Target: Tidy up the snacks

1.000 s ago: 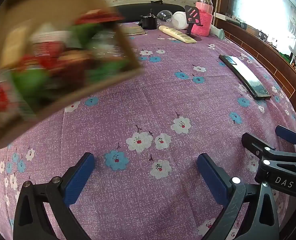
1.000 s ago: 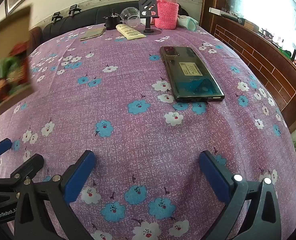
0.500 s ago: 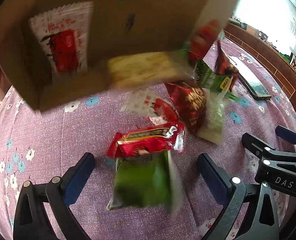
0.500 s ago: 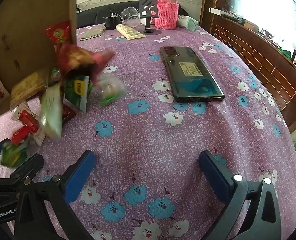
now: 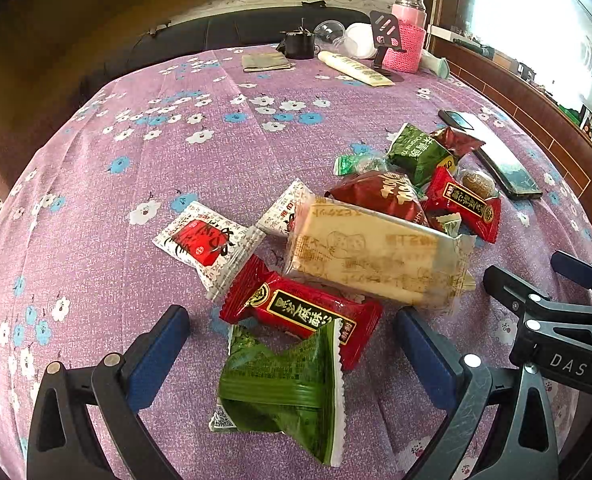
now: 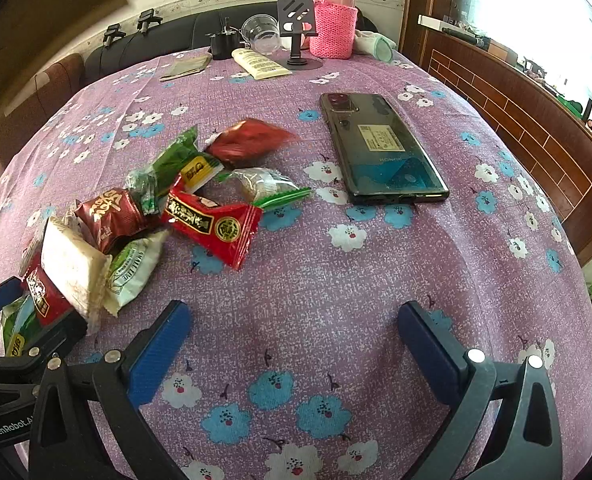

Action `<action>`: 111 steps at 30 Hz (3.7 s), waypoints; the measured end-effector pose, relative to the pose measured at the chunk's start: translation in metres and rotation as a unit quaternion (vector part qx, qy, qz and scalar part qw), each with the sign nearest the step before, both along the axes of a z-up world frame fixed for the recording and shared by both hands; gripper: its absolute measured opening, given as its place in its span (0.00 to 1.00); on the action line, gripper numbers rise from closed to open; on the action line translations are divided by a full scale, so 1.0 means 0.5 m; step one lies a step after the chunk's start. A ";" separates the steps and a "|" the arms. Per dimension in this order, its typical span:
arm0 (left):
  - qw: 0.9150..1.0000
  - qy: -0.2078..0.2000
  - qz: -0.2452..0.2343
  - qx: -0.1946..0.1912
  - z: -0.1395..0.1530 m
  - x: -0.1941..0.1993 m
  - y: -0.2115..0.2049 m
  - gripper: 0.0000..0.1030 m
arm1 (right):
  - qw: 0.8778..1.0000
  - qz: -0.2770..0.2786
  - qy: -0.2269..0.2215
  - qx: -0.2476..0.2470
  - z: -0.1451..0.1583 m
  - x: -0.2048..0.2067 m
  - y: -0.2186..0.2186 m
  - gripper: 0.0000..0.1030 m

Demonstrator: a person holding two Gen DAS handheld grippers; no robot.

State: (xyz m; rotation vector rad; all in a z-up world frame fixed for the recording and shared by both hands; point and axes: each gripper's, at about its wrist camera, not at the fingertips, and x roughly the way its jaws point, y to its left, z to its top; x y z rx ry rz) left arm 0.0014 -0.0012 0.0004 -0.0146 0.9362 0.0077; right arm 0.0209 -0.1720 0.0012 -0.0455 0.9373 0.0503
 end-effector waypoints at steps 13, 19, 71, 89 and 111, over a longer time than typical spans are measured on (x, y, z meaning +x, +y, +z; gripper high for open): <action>1.000 0.000 0.000 0.000 0.000 0.000 0.000 1.00 | 1.000 0.000 0.000 0.000 -0.001 0.000 0.000 1.00; 1.000 0.000 0.000 0.000 0.000 0.000 0.000 1.00 | 1.000 0.000 0.000 0.000 -0.001 0.000 0.000 1.00; 1.000 0.000 0.000 0.000 0.000 -0.002 0.002 1.00 | 1.000 0.000 0.000 0.000 -0.002 0.000 0.001 1.00; 1.000 0.000 0.000 0.000 0.000 -0.002 0.002 1.00 | 1.000 0.000 0.000 0.000 -0.002 0.000 0.000 1.00; 0.992 -0.088 -0.011 0.089 0.049 -0.044 -0.004 0.97 | 1.000 0.021 0.005 0.000 0.000 -0.001 -0.002 1.00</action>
